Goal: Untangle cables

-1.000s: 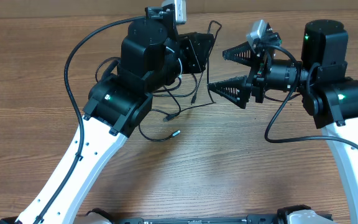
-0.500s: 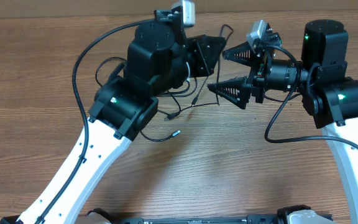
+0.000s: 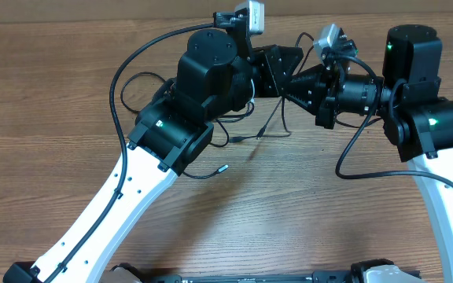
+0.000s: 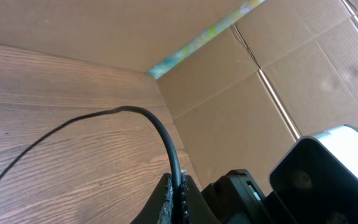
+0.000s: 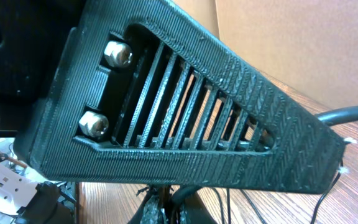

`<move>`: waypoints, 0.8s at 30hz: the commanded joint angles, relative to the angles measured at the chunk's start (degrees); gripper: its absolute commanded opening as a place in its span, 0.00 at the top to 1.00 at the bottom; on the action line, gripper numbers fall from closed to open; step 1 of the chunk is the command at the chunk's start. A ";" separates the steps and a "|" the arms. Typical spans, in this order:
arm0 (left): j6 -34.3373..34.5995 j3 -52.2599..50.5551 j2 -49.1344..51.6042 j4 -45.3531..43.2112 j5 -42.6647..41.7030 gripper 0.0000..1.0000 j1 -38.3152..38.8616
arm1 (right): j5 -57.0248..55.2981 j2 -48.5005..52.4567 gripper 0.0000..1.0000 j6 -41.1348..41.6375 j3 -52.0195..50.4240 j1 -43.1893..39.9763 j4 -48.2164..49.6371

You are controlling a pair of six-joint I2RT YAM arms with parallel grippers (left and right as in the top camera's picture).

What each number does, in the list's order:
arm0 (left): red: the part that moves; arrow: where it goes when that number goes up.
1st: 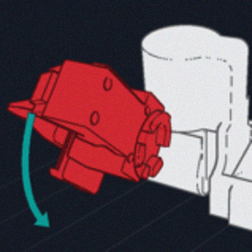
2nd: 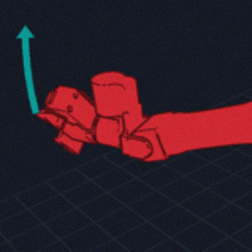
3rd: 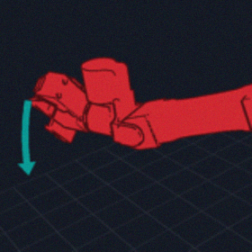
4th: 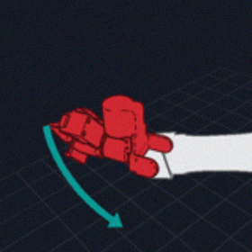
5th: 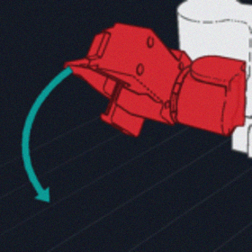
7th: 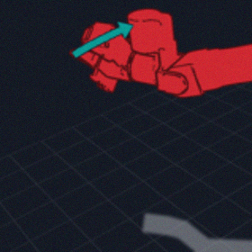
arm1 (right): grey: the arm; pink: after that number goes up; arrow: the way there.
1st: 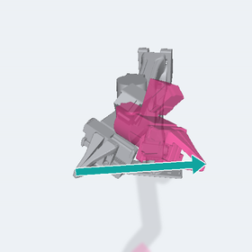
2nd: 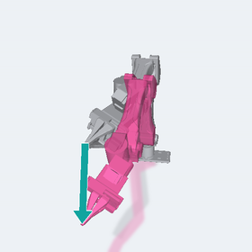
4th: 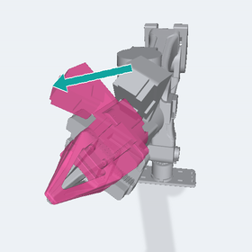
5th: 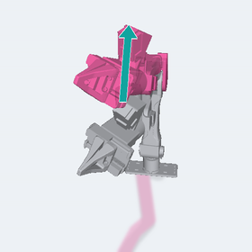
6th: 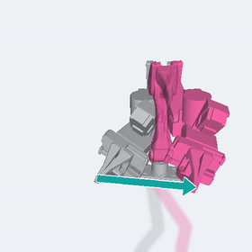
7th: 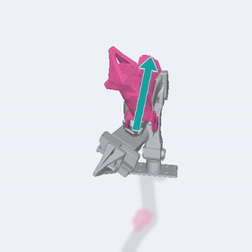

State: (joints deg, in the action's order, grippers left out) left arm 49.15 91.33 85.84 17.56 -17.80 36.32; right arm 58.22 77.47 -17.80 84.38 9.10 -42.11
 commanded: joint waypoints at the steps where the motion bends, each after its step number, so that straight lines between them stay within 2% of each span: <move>1: -1.33 0.17 0.52 0.48 0.44 0.96 -0.87 | 1.44 -0.83 0.96 -0.26 1.51 0.26 0.42; 4: -2.64 0.17 0.52 1.57 0.46 0.90 -1.31 | 1.42 -0.83 0.96 -0.26 1.51 0.24 0.42; 6: -3.54 0.17 0.52 2.38 0.61 0.74 -1.68 | 1.40 -0.83 0.96 -0.26 1.51 0.24 0.44; 9: -4.68 0.17 0.52 3.87 1.53 0.43 -2.32 | -0.61 -0.83 0.96 -0.20 1.51 0.24 0.42; 13: -6.93 0.17 0.52 5.79 1.73 0.18 -3.80 | -6.49 -0.83 0.96 1.81 1.51 0.13 0.72; 16: -7.74 0.17 0.52 8.04 1.84 0.10 -5.35 | -12.35 -0.83 0.96 3.30 1.51 0.13 1.44; 22: -8.11 0.17 0.59 14.78 2.19 0.00 -7.34 | -24.70 -0.83 0.96 5.66 1.51 0.13 3.08; 24: -8.11 0.17 0.66 16.68 3.50 0.00 -7.43 | -27.43 -0.83 0.96 5.84 1.51 0.13 4.37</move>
State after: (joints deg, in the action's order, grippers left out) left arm 42.44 91.33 85.95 32.84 -16.19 29.19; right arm 39.27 77.47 -13.67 84.38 9.13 -39.31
